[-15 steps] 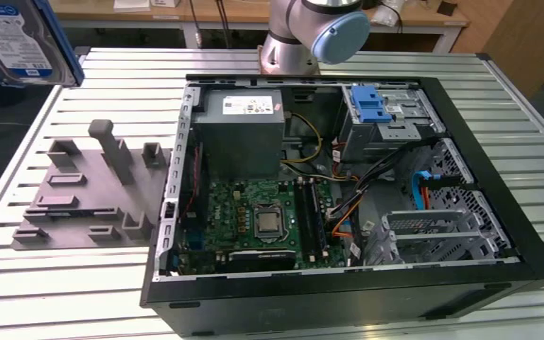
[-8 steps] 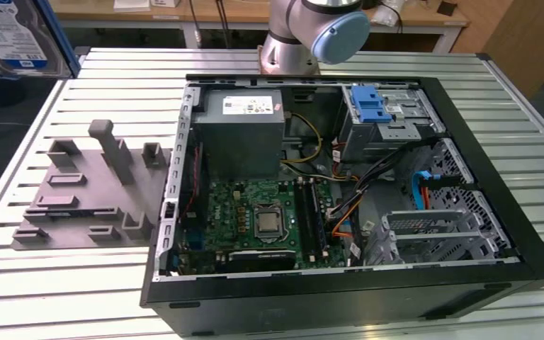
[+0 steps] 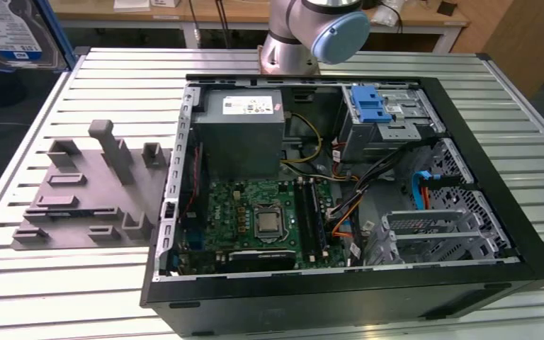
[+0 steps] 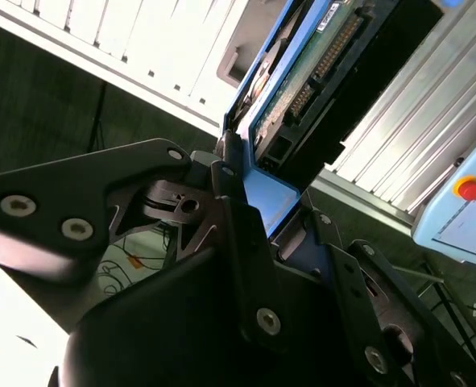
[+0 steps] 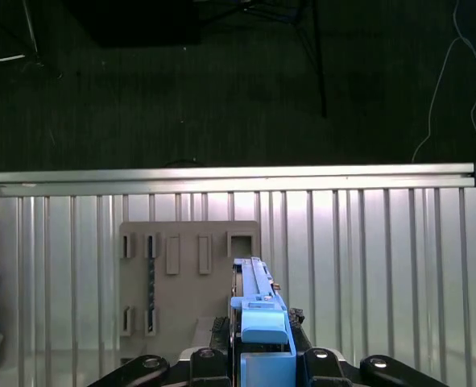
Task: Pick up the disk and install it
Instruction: 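Pick up the disk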
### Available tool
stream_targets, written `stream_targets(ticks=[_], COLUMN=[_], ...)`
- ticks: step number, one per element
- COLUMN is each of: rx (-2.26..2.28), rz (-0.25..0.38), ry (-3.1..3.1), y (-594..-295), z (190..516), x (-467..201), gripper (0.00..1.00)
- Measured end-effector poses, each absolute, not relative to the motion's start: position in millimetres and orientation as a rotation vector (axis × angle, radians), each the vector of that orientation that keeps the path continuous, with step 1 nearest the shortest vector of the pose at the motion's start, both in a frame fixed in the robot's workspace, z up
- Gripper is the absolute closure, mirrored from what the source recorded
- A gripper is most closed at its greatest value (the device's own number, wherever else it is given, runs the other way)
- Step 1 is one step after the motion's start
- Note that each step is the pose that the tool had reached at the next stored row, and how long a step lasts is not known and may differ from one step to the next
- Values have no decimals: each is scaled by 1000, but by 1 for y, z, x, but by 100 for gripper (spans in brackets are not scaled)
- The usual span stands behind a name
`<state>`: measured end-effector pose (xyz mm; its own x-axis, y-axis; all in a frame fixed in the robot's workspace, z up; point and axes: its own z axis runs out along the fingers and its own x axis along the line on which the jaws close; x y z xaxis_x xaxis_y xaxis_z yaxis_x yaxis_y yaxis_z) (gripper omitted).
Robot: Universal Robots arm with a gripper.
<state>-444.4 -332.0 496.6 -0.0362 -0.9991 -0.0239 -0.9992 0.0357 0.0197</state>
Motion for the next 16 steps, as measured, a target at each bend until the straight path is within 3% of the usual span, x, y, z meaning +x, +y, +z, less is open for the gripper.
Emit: stream_targets(ticks=[16], rx=[-2179], rz=[48], ry=[2258], y=[-332], z=[497], x=[-437], gripper=[64])
